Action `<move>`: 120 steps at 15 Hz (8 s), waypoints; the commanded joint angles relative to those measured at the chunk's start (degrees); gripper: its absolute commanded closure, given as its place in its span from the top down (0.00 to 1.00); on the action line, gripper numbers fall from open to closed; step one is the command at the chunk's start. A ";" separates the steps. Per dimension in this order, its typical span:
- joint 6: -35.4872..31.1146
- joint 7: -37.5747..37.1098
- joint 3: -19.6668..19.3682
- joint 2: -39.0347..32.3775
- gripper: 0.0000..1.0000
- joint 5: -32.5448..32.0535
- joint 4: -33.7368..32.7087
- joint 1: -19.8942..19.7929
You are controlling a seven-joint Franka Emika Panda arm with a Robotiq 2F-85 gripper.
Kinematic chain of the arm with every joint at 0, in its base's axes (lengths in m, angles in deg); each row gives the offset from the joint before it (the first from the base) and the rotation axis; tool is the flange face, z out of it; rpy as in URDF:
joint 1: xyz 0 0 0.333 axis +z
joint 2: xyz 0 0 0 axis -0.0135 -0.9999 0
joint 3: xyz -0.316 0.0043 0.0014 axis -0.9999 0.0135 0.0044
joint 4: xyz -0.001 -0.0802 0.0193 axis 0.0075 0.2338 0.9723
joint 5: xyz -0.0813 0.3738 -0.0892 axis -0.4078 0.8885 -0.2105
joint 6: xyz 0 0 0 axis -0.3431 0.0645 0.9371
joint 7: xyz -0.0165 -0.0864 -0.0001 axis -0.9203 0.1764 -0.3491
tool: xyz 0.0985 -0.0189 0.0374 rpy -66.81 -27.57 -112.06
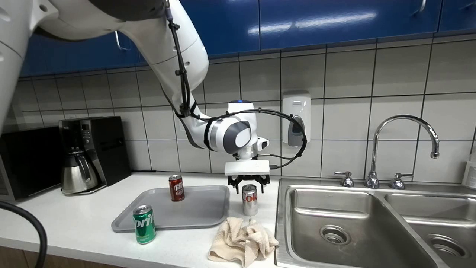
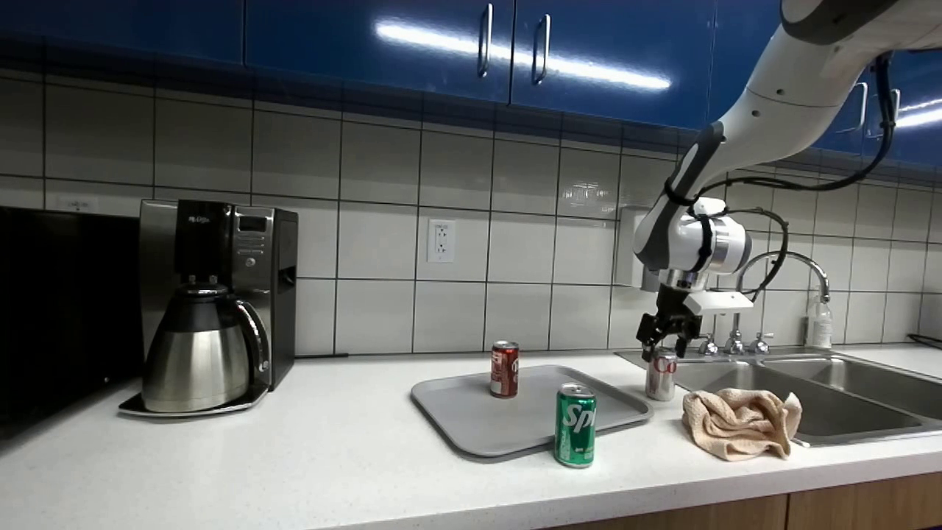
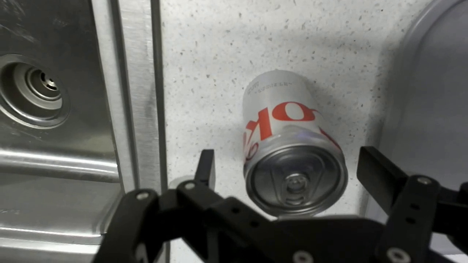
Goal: Remove the cans from the tray.
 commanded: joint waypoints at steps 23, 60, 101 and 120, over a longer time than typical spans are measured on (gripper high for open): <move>-1.13 3.64 3.43 17.29 1.00 1.89 13.01 2.32; 0.36 3.13 8.41 11.74 1.00 0.89 8.49 9.49; 8.62 -9.41 11.07 -2.52 1.00 -12.89 -7.29 17.64; 10.86 -14.90 9.71 -9.63 1.00 -14.91 -16.64 20.13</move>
